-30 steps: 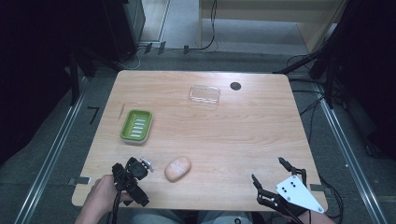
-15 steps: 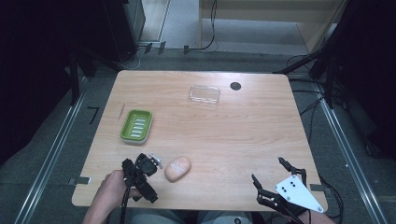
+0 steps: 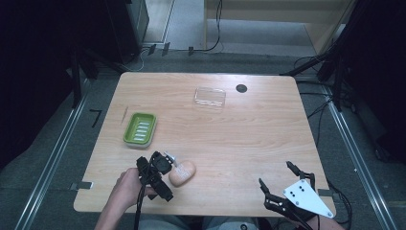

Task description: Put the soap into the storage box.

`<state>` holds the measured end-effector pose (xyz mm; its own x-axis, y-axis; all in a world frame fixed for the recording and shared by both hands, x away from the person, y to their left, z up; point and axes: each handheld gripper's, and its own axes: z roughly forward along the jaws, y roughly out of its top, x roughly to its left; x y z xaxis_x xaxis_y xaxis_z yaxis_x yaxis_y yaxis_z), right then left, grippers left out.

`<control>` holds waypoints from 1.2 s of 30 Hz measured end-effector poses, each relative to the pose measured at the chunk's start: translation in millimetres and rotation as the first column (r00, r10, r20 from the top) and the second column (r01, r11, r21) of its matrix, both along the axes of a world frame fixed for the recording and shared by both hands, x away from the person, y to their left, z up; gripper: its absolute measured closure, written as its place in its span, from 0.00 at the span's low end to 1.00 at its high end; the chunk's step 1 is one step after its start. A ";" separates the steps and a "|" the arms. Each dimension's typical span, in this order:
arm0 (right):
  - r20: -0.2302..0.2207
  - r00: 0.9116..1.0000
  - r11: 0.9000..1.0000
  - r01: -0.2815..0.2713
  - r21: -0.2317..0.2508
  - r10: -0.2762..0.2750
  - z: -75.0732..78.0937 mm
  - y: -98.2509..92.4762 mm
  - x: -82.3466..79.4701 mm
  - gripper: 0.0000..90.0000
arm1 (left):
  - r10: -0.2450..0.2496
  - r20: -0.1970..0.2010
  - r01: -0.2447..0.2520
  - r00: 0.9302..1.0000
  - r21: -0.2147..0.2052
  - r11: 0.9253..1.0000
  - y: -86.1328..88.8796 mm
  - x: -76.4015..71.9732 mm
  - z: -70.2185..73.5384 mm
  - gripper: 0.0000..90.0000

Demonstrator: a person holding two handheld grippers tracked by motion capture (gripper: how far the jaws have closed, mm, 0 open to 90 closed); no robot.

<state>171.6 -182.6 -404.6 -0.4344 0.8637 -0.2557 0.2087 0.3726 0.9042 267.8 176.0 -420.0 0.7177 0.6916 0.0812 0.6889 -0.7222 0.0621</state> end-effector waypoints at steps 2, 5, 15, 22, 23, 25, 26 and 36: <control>0.001 1.000 1.000 0.001 0.001 -0.001 0.1 -0.1 -0.1 0.15 | -0.002 0.001 0.002 1.000 -0.004 1.000 -4.1 2.4 -0.5 0.00; 0.002 1.000 1.000 0.001 0.000 -0.001 0.1 0.0 -0.1 0.15 | -0.006 -0.007 0.006 1.000 -0.001 1.000 -7.2 5.8 -1.3 0.00; 0.000 1.000 1.000 0.000 0.003 0.000 0.0 -0.1 0.0 0.15 | -0.001 -0.007 0.001 1.000 -0.011 1.000 -20.6 18.0 -8.3 0.00; 0.000 1.000 1.000 -0.001 0.002 0.001 0.1 0.0 -0.1 0.15 | 0.000 -0.009 0.000 1.000 -0.007 1.000 -32.4 24.4 -16.2 0.00; 0.000 1.000 1.000 -0.001 0.002 0.001 0.0 -0.1 0.0 0.15 | -0.002 -0.010 0.002 1.000 -0.012 1.000 -33.7 25.7 -17.0 0.00; 0.000 1.000 1.000 -0.001 0.003 0.001 0.1 -0.5 0.1 0.15 | -0.010 -0.010 0.010 1.000 -0.004 1.000 -36.4 28.0 -17.8 0.00; 0.000 1.000 1.000 -0.001 0.004 0.001 0.1 -0.7 0.2 0.15 | -0.010 -0.010 0.010 1.000 -0.004 1.000 -36.4 28.0 -17.8 0.00; -0.001 1.000 1.000 0.003 0.008 -0.003 -0.1 -0.9 0.1 0.15 | -0.004 -0.015 0.004 1.000 0.004 1.000 -48.3 37.1 -26.5 0.00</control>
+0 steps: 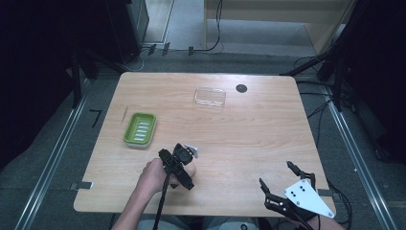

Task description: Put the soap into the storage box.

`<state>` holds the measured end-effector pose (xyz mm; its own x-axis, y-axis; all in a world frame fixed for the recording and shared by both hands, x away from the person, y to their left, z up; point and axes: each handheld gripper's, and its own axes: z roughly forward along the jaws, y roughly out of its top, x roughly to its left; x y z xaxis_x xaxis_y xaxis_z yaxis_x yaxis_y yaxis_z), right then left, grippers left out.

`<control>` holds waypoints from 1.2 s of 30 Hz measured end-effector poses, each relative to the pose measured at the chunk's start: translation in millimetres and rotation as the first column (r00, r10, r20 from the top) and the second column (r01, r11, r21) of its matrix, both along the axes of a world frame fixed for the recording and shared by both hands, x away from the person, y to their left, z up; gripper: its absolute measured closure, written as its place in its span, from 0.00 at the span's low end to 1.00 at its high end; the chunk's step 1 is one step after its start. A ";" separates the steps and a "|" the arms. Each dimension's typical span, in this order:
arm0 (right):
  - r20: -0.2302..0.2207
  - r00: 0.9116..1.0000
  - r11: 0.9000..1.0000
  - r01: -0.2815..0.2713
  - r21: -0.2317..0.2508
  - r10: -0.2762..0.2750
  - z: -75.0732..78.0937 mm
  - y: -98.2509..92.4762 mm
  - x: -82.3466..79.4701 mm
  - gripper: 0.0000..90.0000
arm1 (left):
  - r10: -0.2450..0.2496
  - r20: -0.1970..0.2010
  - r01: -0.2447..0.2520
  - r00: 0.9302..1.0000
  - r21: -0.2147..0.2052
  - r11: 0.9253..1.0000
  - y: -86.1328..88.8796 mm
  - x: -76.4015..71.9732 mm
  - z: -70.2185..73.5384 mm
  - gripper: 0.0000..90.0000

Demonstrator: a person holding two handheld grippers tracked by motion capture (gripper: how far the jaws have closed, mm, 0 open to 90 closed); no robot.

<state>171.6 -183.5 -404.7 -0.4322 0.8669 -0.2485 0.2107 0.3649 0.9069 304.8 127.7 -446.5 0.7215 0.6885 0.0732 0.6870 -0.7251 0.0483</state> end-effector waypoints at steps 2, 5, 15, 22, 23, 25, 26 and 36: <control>0.001 1.000 1.000 0.002 0.001 -0.002 0.0 -0.1 0.0 0.15 | 0.002 -0.005 -0.002 1.000 0.008 1.000 -0.9 1.5 -0.9 0.00; 0.001 1.000 1.000 0.002 0.002 -0.002 -0.1 -0.3 0.1 0.15 | 0.015 -0.005 -0.015 1.000 0.008 1.000 -2.6 3.2 -2.4 0.00; 0.002 1.000 1.000 0.003 0.002 -0.003 -0.1 -0.9 0.1 0.15 | 0.012 -0.002 -0.012 1.000 0.027 1.000 -5.8 5.1 -5.0 0.18; 0.002 1.000 1.000 0.004 0.002 -0.004 0.0 -0.6 0.0 0.15 | 0.022 0.004 -0.023 1.000 0.033 0.999 -6.4 5.1 -6.7 0.26; 0.002 1.000 1.000 0.003 0.001 -0.003 0.0 -0.6 0.0 0.15 | 0.017 0.004 -0.017 1.000 0.036 0.999 -6.8 4.9 -6.8 0.29; 0.002 1.000 1.000 0.004 0.001 -0.004 0.0 -0.6 -0.1 0.15 | 0.017 0.003 -0.017 1.000 0.035 0.999 -7.1 4.6 -7.3 0.31; 0.002 1.000 1.000 0.004 0.001 -0.004 0.1 -0.6 -0.1 0.15 | 0.014 0.001 -0.014 1.000 0.039 0.999 -7.3 4.5 -7.5 0.32; 0.003 1.000 1.000 0.003 -0.001 -0.003 0.0 -1.0 -0.2 0.15 | 0.016 -0.009 -0.015 1.000 0.032 0.999 -7.0 4.5 -8.1 0.37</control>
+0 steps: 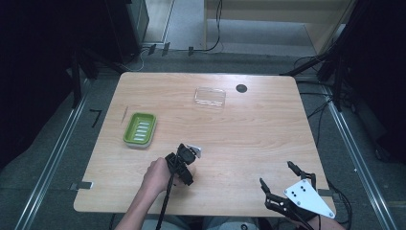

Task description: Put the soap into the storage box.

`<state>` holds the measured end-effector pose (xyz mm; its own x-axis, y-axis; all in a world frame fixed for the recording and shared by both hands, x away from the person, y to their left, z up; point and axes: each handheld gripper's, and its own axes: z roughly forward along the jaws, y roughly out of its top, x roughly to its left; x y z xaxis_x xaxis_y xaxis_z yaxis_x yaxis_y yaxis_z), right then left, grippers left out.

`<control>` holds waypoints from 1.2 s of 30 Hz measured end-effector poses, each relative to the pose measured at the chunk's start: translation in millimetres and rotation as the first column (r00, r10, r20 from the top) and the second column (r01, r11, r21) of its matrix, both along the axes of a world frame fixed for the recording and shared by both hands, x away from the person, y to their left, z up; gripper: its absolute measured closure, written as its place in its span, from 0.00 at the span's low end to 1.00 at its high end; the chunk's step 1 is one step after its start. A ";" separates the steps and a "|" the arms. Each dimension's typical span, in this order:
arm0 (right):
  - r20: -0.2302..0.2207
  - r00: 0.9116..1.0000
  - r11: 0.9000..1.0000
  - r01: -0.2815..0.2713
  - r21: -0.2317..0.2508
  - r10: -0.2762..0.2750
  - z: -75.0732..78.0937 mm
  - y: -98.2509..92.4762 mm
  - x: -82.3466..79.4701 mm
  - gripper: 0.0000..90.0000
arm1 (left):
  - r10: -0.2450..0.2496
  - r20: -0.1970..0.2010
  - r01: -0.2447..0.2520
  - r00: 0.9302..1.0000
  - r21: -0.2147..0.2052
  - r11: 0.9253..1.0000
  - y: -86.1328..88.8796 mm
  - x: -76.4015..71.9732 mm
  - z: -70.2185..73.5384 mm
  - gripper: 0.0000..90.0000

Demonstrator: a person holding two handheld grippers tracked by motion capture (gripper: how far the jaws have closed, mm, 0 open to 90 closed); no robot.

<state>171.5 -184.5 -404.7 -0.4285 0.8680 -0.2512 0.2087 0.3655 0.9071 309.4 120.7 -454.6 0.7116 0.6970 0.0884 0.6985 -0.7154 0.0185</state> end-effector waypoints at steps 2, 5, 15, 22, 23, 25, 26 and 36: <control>0.001 1.000 1.000 0.001 -0.001 -0.001 0.1 0.0 -0.1 0.15 | 0.000 0.004 0.000 1.000 -0.002 1.000 0.1 -0.3 -0.3 0.37; 0.002 1.000 1.000 0.001 0.000 -0.001 0.1 0.2 -0.2 0.15 | 0.000 0.002 0.000 1.000 -0.002 1.000 0.2 -0.3 -0.1 0.37; 0.003 1.000 1.000 0.002 0.002 -0.002 0.1 -0.1 -0.4 0.15 | 0.004 0.007 -0.004 1.000 -0.014 1.000 1.9 0.0 1.3 0.37; 0.004 1.000 1.000 0.001 0.003 -0.001 -0.1 -0.6 -0.1 0.15 | 0.010 0.014 -0.010 1.000 -0.017 1.000 8.8 1.7 9.2 0.37; 0.004 1.000 1.000 0.001 0.003 -0.001 -0.1 -0.6 -0.1 0.15 | 0.016 0.018 -0.015 1.000 -0.020 1.000 9.9 1.7 10.0 0.37; 0.004 1.000 1.000 0.002 0.003 -0.002 0.0 -0.5 -0.2 0.15 | 0.012 0.017 -0.012 1.000 -0.018 1.000 12.3 2.2 11.7 0.37; 0.004 1.000 1.000 0.001 0.003 -0.001 0.0 -0.4 -0.2 0.15 | 0.019 0.021 -0.019 1.000 -0.023 1.000 13.1 2.0 12.4 0.37; 0.004 1.000 1.000 0.003 0.003 -0.003 0.1 -0.5 -0.4 0.15 | 0.037 0.034 -0.035 0.999 -0.037 0.999 25.5 2.4 20.1 0.37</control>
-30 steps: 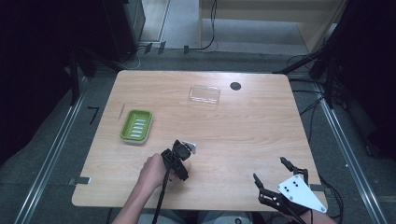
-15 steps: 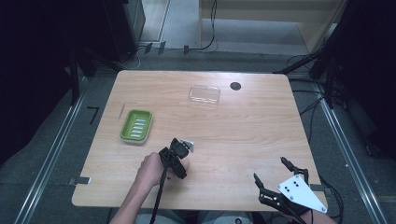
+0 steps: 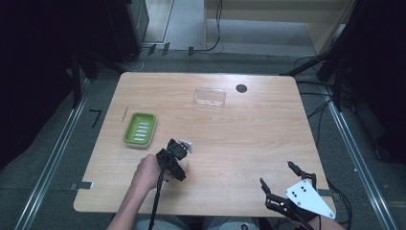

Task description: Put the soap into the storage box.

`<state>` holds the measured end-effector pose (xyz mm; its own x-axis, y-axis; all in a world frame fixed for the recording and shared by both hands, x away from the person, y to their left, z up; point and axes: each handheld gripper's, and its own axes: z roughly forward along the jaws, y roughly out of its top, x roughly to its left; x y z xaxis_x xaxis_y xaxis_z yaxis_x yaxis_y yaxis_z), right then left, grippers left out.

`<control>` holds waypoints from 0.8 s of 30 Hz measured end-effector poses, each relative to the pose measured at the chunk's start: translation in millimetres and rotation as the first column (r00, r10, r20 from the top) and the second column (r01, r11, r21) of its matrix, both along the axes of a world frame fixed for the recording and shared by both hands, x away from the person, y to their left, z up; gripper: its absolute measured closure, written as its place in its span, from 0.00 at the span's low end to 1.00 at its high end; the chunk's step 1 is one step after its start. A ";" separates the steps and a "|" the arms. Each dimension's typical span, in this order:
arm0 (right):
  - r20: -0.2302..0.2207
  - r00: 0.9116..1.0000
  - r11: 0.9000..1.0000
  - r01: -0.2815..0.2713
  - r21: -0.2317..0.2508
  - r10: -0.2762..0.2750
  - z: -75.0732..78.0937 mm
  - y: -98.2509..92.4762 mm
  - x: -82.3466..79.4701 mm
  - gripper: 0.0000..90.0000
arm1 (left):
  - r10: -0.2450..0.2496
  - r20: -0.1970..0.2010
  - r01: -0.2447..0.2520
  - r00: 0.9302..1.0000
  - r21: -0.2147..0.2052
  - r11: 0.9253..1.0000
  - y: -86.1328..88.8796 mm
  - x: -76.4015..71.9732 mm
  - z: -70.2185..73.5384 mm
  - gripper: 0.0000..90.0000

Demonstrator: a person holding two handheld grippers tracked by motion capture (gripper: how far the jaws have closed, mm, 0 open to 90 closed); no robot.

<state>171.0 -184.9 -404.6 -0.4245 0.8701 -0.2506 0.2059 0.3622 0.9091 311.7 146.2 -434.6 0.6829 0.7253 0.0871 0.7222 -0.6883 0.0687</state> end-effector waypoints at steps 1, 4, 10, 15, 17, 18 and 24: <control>0.000 1.000 1.000 0.001 0.001 -0.001 0.0 0.0 0.0 0.15 | -0.004 -0.003 0.004 1.000 0.004 1.000 1.7 0.4 0.9 0.37; 0.002 1.000 1.000 0.001 0.000 -0.001 0.0 -0.1 0.0 0.15 | 0.004 0.002 -0.004 1.000 0.003 1.000 5.6 0.5 2.1 0.37; 0.001 1.000 1.000 0.000 0.000 0.000 0.0 -0.1 -0.1 0.15 | 0.026 0.008 -0.026 1.000 -0.003 1.000 14.8 0.5 5.6 0.37; 0.003 1.000 1.000 0.001 0.001 -0.001 0.0 -0.1 0.0 0.15 | 0.042 0.012 -0.042 0.999 -0.006 0.999 23.0 1.0 8.3 0.37; 0.002 1.000 1.000 0.001 0.001 -0.001 0.1 -0.1 0.0 0.15 | 0.053 0.016 -0.053 0.998 -0.006 0.999 26.4 1.1 8.8 0.37; 0.001 1.000 1.000 0.000 0.001 0.000 0.1 0.0 -0.1 0.15 | 0.053 0.011 -0.053 0.999 -0.006 0.999 28.2 1.5 9.4 0.37; 0.003 1.000 1.000 0.000 0.001 0.000 0.1 -0.2 -0.1 0.15 | 0.077 0.016 -0.077 0.997 -0.007 0.997 38.1 2.2 11.7 0.37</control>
<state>170.9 -185.1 -404.5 -0.4241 0.8703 -0.2506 0.2034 0.3612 0.9100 313.9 184.3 -422.9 0.6238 0.7761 0.0926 0.7716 -0.6303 0.0851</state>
